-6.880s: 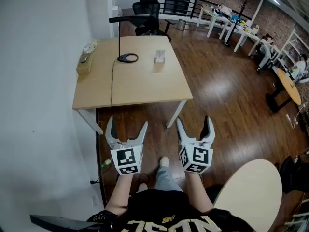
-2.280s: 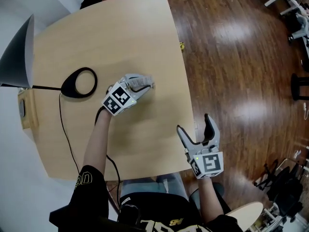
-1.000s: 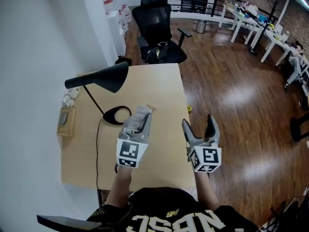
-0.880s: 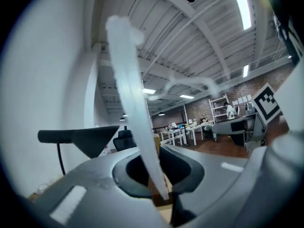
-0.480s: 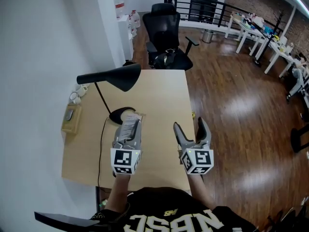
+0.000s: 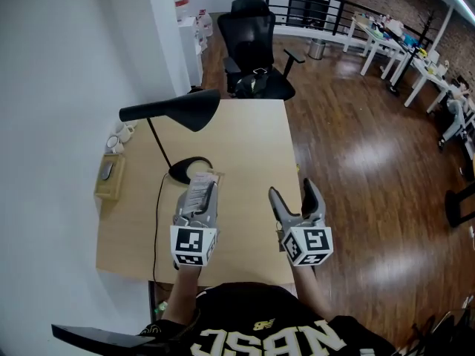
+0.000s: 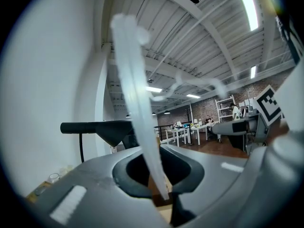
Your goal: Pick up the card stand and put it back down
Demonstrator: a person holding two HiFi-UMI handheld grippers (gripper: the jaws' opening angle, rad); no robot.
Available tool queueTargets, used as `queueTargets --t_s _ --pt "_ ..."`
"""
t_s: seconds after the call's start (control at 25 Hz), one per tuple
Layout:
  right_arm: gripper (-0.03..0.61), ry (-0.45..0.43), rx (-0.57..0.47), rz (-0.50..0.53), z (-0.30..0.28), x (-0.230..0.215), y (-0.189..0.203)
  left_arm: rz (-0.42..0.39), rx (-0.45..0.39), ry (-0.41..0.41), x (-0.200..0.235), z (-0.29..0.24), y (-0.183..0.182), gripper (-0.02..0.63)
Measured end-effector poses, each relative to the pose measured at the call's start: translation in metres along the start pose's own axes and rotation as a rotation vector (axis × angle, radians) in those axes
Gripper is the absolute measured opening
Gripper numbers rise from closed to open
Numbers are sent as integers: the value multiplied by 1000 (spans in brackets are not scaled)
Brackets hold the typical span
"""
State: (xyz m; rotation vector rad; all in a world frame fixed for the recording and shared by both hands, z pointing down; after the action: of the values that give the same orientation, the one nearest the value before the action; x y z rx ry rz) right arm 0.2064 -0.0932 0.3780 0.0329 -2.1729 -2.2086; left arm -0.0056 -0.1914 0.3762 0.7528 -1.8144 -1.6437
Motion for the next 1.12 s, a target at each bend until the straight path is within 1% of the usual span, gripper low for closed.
queueTargets --t_s 0.2,0.48,0.6,0.72,0.84,1.0,1.12 --pt "396 -32 1 3 -1 15 2 -20 17 -1 8 8 7 44" --pt "390 -103 50 13 -2 43 17 18 73 -20 30 32 29 44" --pt "390 -143 84 12 -9 57 29 23 123 -14 47 39 46 44" --pt "390 -195 114 18 -18 71 40 -11 175 0 65 44 63 43" --pt "390 -249 149 22 -28 83 55 -17 247 20 86 53 88 43" --pt "390 -298 207 14 -46 93 87 -15 336 24 113 59 125 43" --pt "390 -344 266 1 -64 103 116 -35 389 76 135 54 151 44"
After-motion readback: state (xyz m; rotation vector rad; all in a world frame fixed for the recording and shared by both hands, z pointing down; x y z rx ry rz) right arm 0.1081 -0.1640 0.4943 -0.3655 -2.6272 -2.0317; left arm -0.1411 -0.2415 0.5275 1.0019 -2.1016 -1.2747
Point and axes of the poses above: the fingertips, and each gripper's own axes: z backward along the fingers, x to its left, y out of its underside, the point moved 6 cm from there along z, backward along the fingers, and after that the axes turned 9 degrees about z, right-handed, at the moved point
